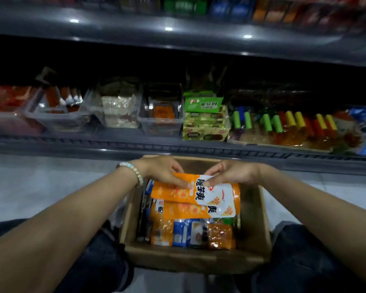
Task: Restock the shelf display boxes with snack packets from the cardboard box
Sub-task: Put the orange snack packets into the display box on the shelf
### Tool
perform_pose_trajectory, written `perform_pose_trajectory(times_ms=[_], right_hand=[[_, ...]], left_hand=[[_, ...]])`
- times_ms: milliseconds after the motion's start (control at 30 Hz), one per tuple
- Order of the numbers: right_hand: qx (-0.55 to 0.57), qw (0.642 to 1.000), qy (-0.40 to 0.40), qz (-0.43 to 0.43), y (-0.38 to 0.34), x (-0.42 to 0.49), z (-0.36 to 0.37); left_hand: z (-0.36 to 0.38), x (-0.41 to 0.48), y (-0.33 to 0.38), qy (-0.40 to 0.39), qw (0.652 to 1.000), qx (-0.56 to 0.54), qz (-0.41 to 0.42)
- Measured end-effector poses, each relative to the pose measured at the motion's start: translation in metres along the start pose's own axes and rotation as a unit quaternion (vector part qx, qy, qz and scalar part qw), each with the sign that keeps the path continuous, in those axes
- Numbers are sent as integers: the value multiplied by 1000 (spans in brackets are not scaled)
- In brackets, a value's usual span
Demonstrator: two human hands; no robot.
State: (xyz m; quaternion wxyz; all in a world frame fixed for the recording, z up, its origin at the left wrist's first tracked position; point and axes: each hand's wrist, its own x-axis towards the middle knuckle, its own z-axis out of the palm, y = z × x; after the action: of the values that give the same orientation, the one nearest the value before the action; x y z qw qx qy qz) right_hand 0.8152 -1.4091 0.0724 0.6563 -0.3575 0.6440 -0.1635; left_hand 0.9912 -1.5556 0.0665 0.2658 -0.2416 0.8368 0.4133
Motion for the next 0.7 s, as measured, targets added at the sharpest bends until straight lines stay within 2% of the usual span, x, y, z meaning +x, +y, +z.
perform_pose_trajectory(times_ms=[67,167,267,333,433,500,567,633,700], right_hand=[[-45,999,-5,-10,-20,-26,-8],[-93,995,-19,-24,-48,-56,-10],[-110,993,-6,-48,-73,-75,-7],[-104,992,26,-67,-85,-85,-7],[-24,980,145,-131,-93,-92,-13],[105,943,248,-194,-93,-91,-15],[185,900,324,-224,-93,-91,-11],[243,895,308,-213,-89,-89,-1],[269,909,237,-214,-85,-90,15]], left_hand=[[-11,-14,24,-111,993,-26,-9],[-26,-37,49,-216,974,-66,-27],[-34,-61,66,-243,963,-111,-22],[-33,-74,72,-208,967,-150,-9],[-31,-86,75,-105,970,-217,19],[-32,-91,74,-19,961,-272,36],[-33,-95,76,58,940,-332,46],[-29,-95,81,121,917,-376,61],[-24,-92,87,177,897,-398,72]])
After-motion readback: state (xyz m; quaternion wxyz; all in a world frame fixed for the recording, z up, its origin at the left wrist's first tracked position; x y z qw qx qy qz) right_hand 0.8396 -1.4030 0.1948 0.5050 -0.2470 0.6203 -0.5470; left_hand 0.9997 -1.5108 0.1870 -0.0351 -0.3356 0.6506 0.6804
